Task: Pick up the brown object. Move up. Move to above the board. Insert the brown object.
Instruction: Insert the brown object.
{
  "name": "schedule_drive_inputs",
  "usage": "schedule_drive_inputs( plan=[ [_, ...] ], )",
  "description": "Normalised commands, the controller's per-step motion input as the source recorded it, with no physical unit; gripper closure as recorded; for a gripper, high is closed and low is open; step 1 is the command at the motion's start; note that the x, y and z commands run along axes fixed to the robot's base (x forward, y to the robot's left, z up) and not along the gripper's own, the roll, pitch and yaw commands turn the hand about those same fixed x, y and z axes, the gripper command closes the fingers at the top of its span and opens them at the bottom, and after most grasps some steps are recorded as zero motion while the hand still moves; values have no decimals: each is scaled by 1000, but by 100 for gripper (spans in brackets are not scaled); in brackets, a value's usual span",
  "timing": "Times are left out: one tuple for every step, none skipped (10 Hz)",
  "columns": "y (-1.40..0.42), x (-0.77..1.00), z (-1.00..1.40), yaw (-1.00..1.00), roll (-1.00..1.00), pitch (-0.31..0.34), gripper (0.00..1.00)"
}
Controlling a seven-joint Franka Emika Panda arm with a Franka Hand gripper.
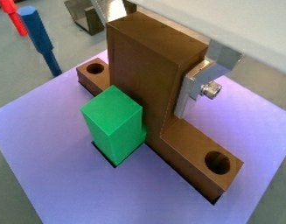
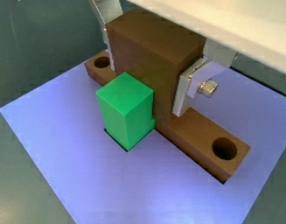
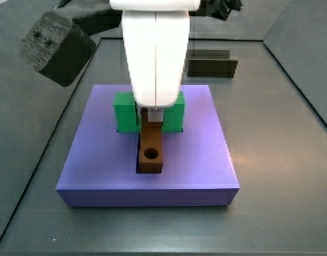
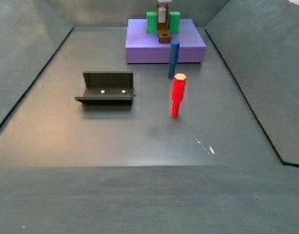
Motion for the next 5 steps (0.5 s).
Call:
schedule_drive_inputs(
  plan=[
    [0, 0, -649, -31, -17, -130, 100],
    [0, 0, -809, -29, -3, -164, 100],
    [0, 0, -814, -20, -6, -180, 100],
    [-14, 0, 0, 0, 3, 0, 100],
    [0, 0, 0, 0, 0, 0, 100]
  ],
)
